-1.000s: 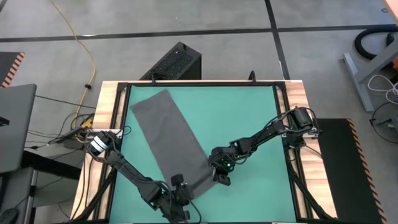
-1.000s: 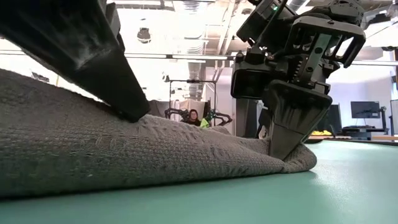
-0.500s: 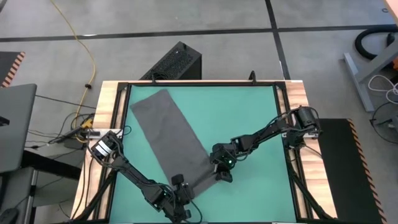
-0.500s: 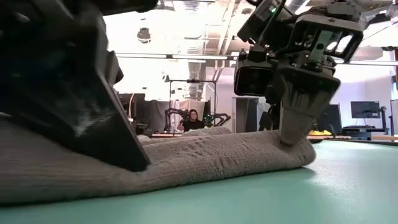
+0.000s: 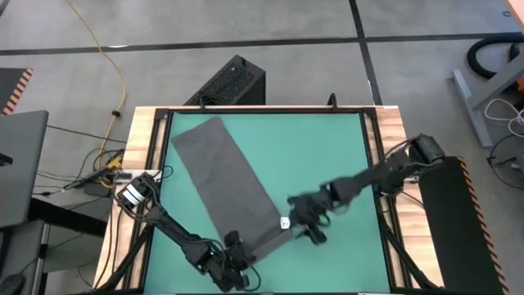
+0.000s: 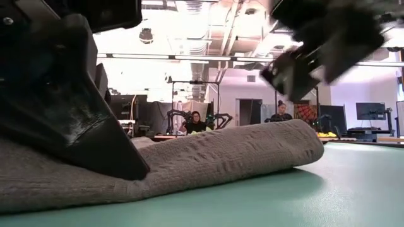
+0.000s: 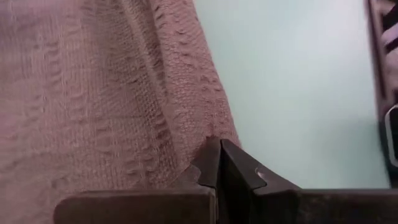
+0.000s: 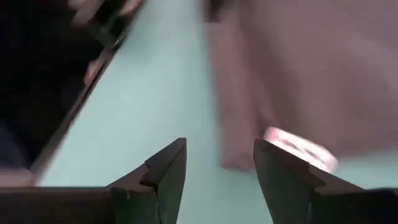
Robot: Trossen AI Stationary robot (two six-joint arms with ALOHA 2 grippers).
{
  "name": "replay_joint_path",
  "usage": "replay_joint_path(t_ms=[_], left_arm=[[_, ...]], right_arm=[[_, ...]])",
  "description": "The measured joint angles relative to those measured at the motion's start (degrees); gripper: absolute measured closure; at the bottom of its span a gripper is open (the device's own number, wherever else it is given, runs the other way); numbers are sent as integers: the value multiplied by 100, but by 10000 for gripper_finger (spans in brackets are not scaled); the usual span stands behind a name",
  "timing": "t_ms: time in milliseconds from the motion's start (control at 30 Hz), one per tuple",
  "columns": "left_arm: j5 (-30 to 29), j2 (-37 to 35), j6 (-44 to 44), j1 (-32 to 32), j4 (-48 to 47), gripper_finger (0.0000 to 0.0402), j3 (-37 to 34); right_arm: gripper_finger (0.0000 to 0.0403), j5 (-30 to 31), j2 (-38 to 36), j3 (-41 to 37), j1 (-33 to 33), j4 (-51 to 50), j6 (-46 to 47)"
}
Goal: Roll towel
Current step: Roll the black towel
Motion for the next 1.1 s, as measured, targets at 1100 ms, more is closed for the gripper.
replay_joint_path(t_ms=[1100], left_arm=[[-439,-208,-155,-252,339,388,-328]], right_arm=[[266,1946,1679,12,659,1171,-1070]])
